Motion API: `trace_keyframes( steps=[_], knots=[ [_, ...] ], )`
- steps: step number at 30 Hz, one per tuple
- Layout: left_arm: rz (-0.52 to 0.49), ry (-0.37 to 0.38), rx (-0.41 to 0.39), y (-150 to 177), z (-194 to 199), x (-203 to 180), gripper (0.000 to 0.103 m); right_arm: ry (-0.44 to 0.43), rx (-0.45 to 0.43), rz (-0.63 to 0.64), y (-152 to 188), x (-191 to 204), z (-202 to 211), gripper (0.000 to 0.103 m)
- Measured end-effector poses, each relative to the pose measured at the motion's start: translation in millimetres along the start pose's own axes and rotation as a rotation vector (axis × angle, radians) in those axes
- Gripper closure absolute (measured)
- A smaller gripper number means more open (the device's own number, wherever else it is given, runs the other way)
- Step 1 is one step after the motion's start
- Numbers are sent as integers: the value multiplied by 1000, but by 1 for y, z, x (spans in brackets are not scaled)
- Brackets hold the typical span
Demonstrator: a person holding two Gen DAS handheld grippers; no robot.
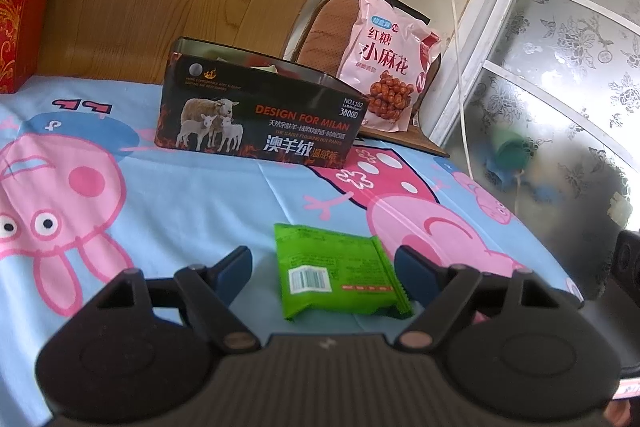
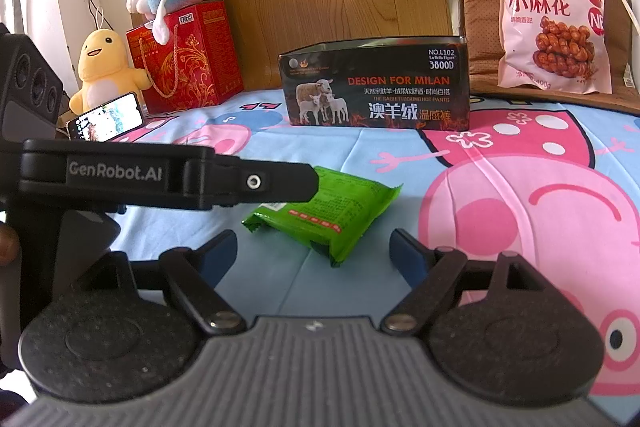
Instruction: Organize snacks
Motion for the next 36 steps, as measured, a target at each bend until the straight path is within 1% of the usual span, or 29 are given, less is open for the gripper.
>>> trace_keyframes(
  steps=[10, 14, 17, 19, 21, 24, 26, 30, 31, 32, 33, 34, 35, 36],
  knots=[
    [14, -13, 13, 1, -1, 4, 22, 0, -4, 1, 0, 0, 0, 18],
    [53, -36, 41, 2, 0, 12, 22, 0, -8, 2, -1, 1, 2, 18],
    [84, -42, 33, 4, 8, 20, 22, -3, -9, 3, -1, 1, 2, 18],
    [98, -33, 19, 4, 15, 23, 22, -4, -6, 4, -1, 1, 2, 18],
    [103, -26, 14, 4, 20, 24, 20, -3, -6, 7, -1, 2, 1, 18],
    [110, -27, 48, 4, 19, 25, 14, 3, -5, 11, -1, 2, 2, 18],
    [121, -27, 62, 3, 19, 25, 8, 9, -3, 26, -2, 3, 3, 19],
    [110, -7, 65, -8, 14, 19, 8, 55, 7, 80, -9, -2, 4, 19],
    [102, -10, 70, -12, 12, 17, 8, 57, 13, 79, -10, -5, 4, 19],
    [90, -12, 78, -16, 8, 14, 11, 58, 20, 79, -12, -8, 3, 20],
    [80, -14, 86, -18, 4, 12, 14, 59, 29, 80, -14, -10, 2, 23],
    [72, -10, 96, -19, 0, 9, 19, 56, 39, 82, -14, -12, 1, 25],
    [68, 5, 116, -20, -5, 7, 25, 51, 46, 83, -14, -12, 1, 29],
    [64, 20, 141, -20, -9, 6, 30, 42, 55, 82, -14, -12, 0, 32]
  ],
)
Point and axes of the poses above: each gripper's, at about its wrist camera, not at the fingertips, and z roughly against the way its jaws point, x to its left, y to its underside, the point moved 4 cm from there along -z, roughly the way its jaws point, and after that the axes turned 15 degrees about -y, right-handed, at the moved point
